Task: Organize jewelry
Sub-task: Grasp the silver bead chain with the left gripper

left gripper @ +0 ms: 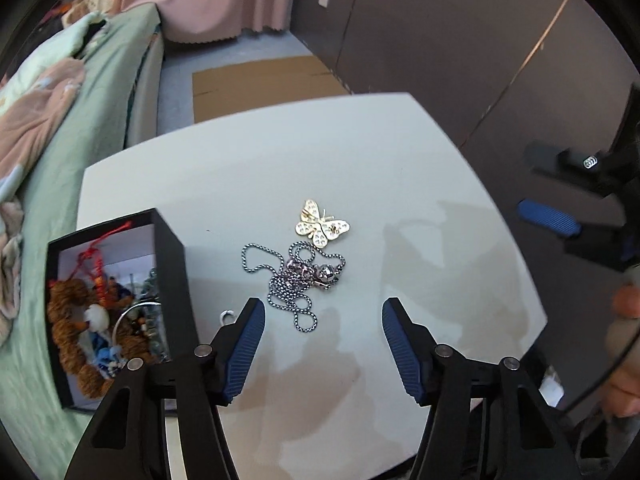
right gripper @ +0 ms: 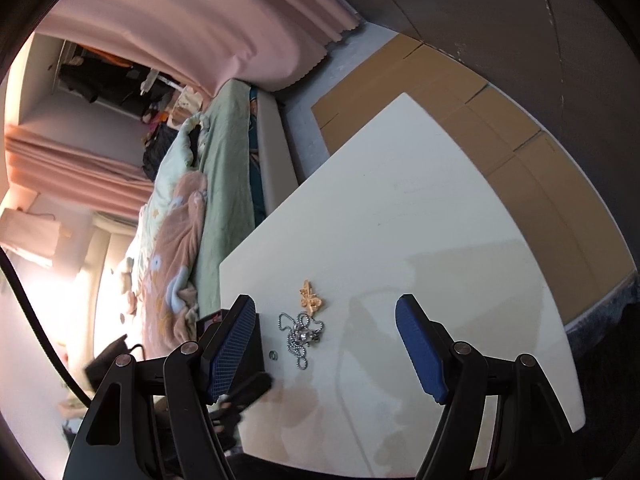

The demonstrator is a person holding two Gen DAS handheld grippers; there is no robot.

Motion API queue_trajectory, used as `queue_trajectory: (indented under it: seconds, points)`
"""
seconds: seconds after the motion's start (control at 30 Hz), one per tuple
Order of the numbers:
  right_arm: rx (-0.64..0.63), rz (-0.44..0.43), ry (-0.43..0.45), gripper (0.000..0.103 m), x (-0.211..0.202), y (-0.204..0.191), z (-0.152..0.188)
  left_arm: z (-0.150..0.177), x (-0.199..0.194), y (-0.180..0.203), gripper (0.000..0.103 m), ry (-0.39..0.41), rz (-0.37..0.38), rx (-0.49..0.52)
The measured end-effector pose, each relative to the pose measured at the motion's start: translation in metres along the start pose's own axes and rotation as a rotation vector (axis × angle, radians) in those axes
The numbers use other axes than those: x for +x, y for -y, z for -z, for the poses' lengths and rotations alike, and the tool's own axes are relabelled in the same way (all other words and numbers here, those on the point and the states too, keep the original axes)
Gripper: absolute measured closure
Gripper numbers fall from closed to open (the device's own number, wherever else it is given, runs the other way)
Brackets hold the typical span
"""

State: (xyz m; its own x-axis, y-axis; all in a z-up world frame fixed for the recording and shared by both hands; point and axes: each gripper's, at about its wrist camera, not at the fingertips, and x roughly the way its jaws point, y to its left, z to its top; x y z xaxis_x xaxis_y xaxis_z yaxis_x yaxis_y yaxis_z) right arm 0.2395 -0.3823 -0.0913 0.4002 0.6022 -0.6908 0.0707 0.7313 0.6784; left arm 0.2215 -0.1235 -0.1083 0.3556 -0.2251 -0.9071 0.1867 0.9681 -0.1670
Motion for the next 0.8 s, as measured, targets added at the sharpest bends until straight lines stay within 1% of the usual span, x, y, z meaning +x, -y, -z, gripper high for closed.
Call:
queue_trajectory:
  seconds: [0.13, 0.2, 0.4, 0.47, 0.57, 0.6, 0.63, 0.67, 0.73, 0.77, 0.8]
  points:
    - [0.010, -0.002, 0.008, 0.030, -0.002, 0.001, -0.001, -0.005, 0.021, 0.004, 0.042, -0.048, -0.042, 0.033]
    - [0.013, -0.003, 0.007, 0.030, -0.002, 0.002, -0.001, -0.008, 0.029, 0.003, 0.048, -0.066, -0.060, 0.040]
    - [0.011, 0.001, 0.001, 0.030, -0.002, 0.003, -0.001, -0.019, 0.046, 0.000, 0.049, -0.094, -0.109, 0.059]
    - [0.010, 0.004, 0.000, 0.030, -0.001, 0.003, -0.001, -0.020, 0.053, -0.001, 0.052, -0.105, -0.114, 0.063]
    - [0.010, 0.007, -0.004, 0.030, 0.001, 0.003, -0.002, -0.023, 0.053, -0.001, 0.052, -0.079, -0.116, 0.076]
    - [0.008, 0.009, -0.006, 0.030, 0.002, 0.003, -0.002, -0.022, 0.053, -0.002, 0.054, -0.074, -0.115, 0.076]
    - [0.005, 0.013, -0.007, 0.030, 0.003, 0.002, -0.002, -0.022, 0.052, -0.003, 0.056, -0.064, -0.111, 0.075]
    - [0.002, 0.018, -0.011, 0.030, 0.005, 0.001, -0.002, -0.021, 0.051, -0.004, 0.066, -0.054, -0.109, 0.073]
    - [-0.002, 0.022, -0.023, 0.030, 0.010, 0.000, -0.002, -0.021, 0.049, -0.009, 0.066, -0.050, -0.088, 0.052]
    - [-0.004, 0.024, -0.029, 0.030, 0.013, -0.001, -0.001, -0.021, 0.048, -0.009, 0.069, -0.048, -0.080, 0.045]
    - [-0.007, 0.028, -0.035, 0.030, 0.015, -0.002, -0.001, -0.020, 0.045, -0.011, 0.092, -0.040, -0.077, 0.040]
